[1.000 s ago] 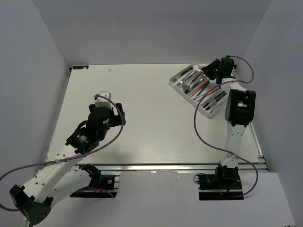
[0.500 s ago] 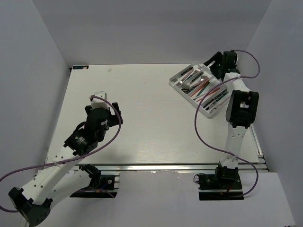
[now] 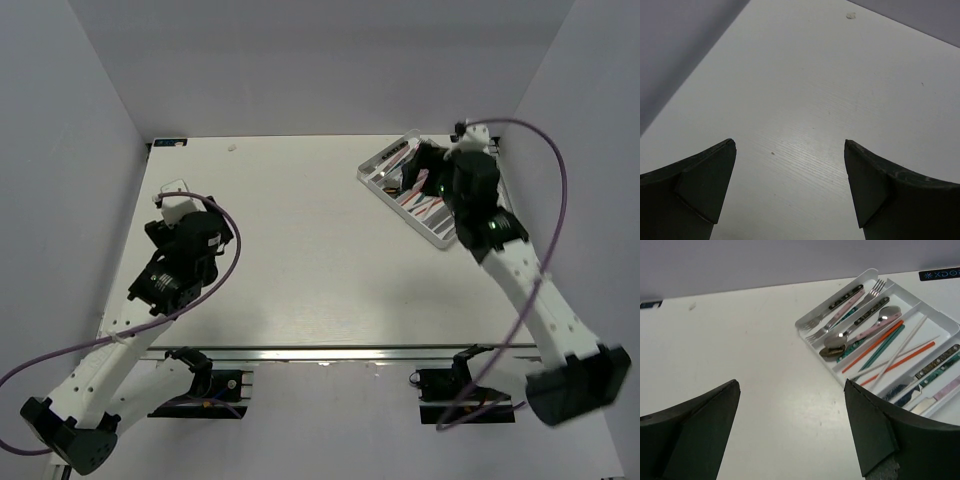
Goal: Sort the eating utensils into containers
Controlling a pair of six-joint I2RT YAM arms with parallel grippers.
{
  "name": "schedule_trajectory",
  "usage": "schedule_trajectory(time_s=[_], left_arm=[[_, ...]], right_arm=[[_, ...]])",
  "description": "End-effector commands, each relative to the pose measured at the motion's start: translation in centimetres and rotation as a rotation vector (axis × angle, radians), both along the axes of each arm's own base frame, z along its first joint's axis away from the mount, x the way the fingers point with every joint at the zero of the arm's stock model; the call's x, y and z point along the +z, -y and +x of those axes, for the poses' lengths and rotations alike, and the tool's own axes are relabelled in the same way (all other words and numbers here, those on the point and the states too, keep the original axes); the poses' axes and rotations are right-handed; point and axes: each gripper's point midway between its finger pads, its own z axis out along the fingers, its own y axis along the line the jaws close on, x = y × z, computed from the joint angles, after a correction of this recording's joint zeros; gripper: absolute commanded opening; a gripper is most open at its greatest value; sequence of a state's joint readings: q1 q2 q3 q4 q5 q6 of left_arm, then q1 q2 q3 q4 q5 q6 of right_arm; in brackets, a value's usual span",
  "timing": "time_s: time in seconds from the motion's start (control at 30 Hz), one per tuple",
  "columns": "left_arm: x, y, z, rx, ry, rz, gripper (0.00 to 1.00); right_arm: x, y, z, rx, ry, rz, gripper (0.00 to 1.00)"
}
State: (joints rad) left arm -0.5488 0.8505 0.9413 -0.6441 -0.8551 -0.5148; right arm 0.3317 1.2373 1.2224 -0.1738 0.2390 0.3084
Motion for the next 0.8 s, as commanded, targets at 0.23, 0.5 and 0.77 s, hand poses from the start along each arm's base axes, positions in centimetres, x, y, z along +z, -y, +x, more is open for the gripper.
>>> schedule_trajectory(time_s=[0.23, 0.5, 0.77], left_arm=[[3.1, -4.8, -2.5, 0.202, 0.061, 0.099, 0.98], [0.9, -5.0, -4.0, 0.174, 0.068, 0.037, 0.98], [-0.4, -4.2, -3.9, 0.130, 0.065, 0.003, 0.98]], right_arm=[[-3.4, 3.3, -12.9, 0.095, -0.079, -0.127, 0.89], [-3.8, 5.7, -16.8, 0.036, -0.036, -0.116, 0.89], [-4.9, 4.9, -17.0, 0.089, -0.004, -0.120, 0.89]])
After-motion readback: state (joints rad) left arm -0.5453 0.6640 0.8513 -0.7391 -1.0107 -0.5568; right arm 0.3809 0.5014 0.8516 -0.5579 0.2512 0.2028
